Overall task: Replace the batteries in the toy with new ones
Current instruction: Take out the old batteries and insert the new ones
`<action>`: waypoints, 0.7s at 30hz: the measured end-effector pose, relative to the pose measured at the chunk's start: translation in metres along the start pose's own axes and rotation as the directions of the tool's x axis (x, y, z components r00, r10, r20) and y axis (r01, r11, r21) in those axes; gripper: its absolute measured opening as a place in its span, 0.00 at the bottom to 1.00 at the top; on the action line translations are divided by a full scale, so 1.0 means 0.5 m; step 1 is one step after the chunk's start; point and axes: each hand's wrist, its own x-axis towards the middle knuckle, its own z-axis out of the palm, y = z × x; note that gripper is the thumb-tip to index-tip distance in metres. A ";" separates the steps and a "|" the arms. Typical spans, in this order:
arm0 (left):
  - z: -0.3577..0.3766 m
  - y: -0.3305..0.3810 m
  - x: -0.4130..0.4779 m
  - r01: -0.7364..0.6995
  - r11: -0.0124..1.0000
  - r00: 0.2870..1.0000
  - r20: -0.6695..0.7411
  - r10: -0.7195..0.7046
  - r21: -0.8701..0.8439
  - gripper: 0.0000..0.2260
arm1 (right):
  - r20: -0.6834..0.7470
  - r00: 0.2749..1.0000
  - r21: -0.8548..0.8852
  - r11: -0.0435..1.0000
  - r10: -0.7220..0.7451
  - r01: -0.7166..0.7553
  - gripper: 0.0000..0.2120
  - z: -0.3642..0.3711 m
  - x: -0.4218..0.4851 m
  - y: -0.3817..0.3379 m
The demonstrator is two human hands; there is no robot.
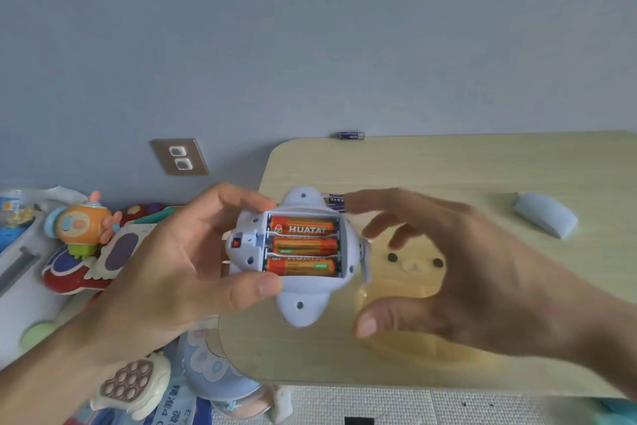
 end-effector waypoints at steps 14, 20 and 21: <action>0.057 0.046 0.039 -0.379 0.656 0.925 0.246 0.289 0.653 0.26 | 0.064 0.982 0.775 0.611 0.177 -0.161 0.26 0.004 0.000 -0.003; 0.081 0.054 0.109 -0.454 0.427 0.891 0.395 0.223 0.782 0.25 | 0.062 0.964 0.744 0.632 0.258 -0.217 0.25 -0.021 0.030 0.005; 0.083 0.055 0.115 -0.457 0.417 0.890 0.407 0.207 0.786 0.24 | 0.063 0.963 0.742 0.633 0.264 -0.222 0.24 -0.023 0.033 0.004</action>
